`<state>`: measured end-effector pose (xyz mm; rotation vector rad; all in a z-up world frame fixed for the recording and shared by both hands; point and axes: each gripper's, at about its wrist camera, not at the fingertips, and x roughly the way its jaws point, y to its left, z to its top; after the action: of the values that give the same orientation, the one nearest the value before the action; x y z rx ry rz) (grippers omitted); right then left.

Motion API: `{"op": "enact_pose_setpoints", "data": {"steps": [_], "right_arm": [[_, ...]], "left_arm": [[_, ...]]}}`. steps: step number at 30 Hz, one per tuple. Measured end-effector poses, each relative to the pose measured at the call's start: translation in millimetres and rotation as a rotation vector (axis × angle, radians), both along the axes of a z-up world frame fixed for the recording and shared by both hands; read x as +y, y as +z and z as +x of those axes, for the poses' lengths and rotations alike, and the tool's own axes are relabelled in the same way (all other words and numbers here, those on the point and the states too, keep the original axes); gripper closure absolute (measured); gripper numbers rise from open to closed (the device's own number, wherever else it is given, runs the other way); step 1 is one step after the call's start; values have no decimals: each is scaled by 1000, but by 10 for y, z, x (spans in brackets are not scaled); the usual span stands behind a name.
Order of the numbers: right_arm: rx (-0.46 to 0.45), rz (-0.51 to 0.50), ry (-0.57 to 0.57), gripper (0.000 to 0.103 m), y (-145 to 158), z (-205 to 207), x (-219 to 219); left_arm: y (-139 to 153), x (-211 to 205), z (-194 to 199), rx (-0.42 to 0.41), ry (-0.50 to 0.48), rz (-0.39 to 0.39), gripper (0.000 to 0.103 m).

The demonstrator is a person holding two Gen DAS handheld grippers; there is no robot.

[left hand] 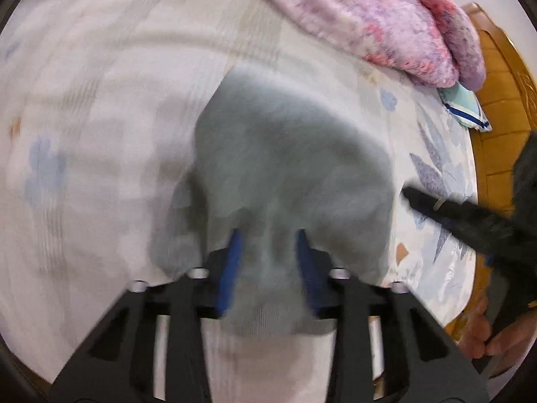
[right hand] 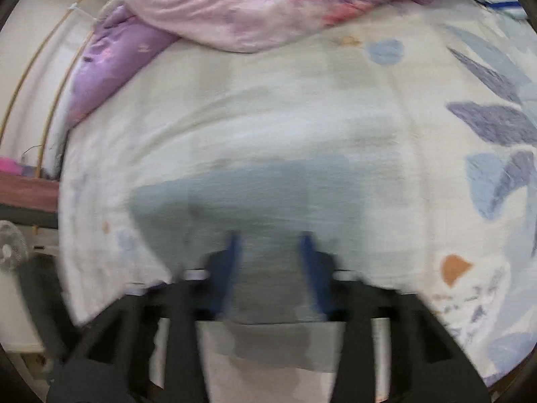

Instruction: Fold large clothes

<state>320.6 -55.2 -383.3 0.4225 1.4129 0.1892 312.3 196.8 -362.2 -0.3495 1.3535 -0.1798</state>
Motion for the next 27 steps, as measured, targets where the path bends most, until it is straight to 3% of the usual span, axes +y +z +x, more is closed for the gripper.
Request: {"op": "enact_pose_setpoints", "data": {"steps": [3, 6, 8, 10, 13, 15, 19, 22, 25, 27], "right_arm": [[-11, -16, -29, 97, -178, 87, -163], [-42, -28, -45, 99, -225, 248, -148], [-11, -49, -40, 99, -440, 418, -72], [-1, -19, -64, 102, -640, 534, -68], [-46, 3, -78, 103, -728, 681, -61], [-3, 24, -104, 103, -686, 709, -111], [37, 33, -43, 97, -344, 365, -64], [-27, -29, 17, 100, -431, 99, 39], [96, 47, -65, 99, -346, 53, -46], [85, 76, 16, 97, -271, -115, 81]], "left_arm": [[-45, -206, 372, -41, -45, 6, 95], [-185, -386, 747, -46, -72, 47, 95], [-500, -482, 1023, 33, -85, 97, 96], [-780, -501, 1173, 62, -79, 135, 97], [-952, -414, 1384, 51, -48, 106, 98], [-933, -354, 1495, 103, -31, 84, 98], [-558, -379, 1159, 75, -100, 184, 98], [-565, -365, 769, 108, -116, 193, 98], [-560, -382, 458, 143, -117, 219, 98], [-559, -405, 295, 137, -127, 199, 98]]}}
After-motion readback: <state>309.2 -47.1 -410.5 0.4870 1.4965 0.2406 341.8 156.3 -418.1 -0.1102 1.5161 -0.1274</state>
